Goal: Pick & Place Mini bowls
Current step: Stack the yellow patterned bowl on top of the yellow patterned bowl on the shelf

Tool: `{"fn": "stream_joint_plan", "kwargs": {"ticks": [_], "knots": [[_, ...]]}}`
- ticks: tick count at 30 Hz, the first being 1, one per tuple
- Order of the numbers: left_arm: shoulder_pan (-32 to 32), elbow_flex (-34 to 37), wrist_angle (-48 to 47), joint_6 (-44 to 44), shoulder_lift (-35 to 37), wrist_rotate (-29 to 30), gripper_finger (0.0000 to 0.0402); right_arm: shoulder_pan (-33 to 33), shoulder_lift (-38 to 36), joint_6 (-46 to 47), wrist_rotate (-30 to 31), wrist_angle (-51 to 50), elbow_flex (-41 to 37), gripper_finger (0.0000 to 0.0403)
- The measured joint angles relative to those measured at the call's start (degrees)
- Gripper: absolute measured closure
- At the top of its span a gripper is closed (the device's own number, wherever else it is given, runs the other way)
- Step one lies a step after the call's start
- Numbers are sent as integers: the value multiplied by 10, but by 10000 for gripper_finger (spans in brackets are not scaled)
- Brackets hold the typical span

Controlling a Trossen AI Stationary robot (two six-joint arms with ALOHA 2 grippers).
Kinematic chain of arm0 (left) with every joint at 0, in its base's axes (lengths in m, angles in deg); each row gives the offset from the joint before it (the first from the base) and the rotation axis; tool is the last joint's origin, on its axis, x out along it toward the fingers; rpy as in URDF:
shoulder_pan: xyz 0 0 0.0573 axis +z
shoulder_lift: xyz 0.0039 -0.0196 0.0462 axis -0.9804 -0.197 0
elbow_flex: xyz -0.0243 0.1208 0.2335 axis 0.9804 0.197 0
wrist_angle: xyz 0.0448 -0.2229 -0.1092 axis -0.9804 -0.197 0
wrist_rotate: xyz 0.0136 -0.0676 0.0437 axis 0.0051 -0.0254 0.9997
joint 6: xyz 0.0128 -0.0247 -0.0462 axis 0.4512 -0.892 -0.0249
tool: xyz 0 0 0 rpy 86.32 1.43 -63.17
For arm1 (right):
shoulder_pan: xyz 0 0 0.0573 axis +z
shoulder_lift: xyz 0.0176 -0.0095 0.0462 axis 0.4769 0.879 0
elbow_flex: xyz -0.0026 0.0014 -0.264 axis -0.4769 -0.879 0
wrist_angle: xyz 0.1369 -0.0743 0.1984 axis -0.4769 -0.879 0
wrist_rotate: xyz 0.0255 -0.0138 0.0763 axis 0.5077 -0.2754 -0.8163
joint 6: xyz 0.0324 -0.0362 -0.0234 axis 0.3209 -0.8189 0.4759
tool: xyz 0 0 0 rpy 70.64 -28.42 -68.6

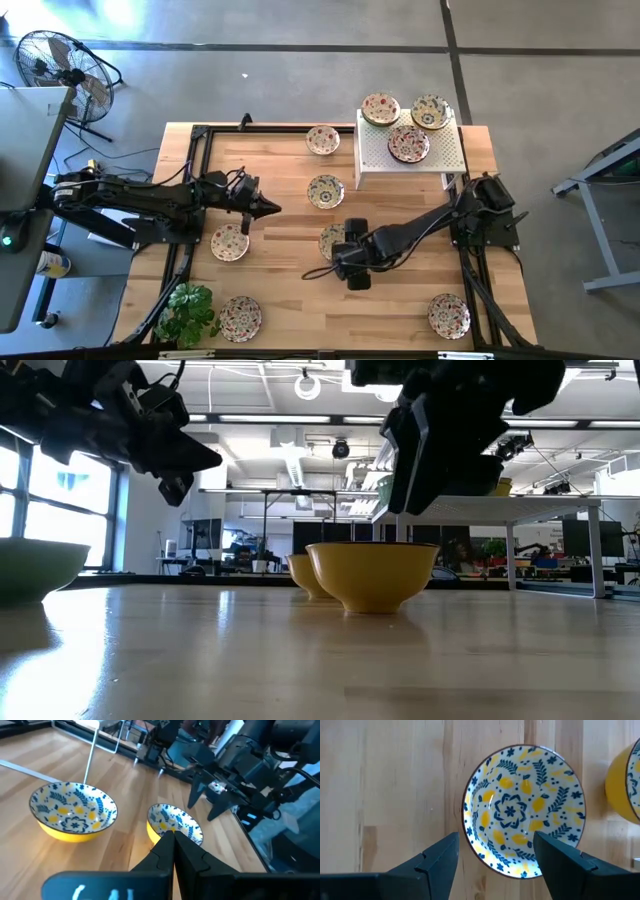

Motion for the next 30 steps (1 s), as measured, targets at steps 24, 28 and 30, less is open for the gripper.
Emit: {"fn": "stream_joint_plan", "kwargs": {"ticks": [24,28,30], "knots": [[0,0,-48,2,0,-41,402,1,104,-39,-1,125,-10,244],[0,0,-48,6,0,-40,402,1,104,-39,0,135,-10,329],[0,0,-46,14,0,-41,401,1,104,-39,5,134,-9,369]]}}
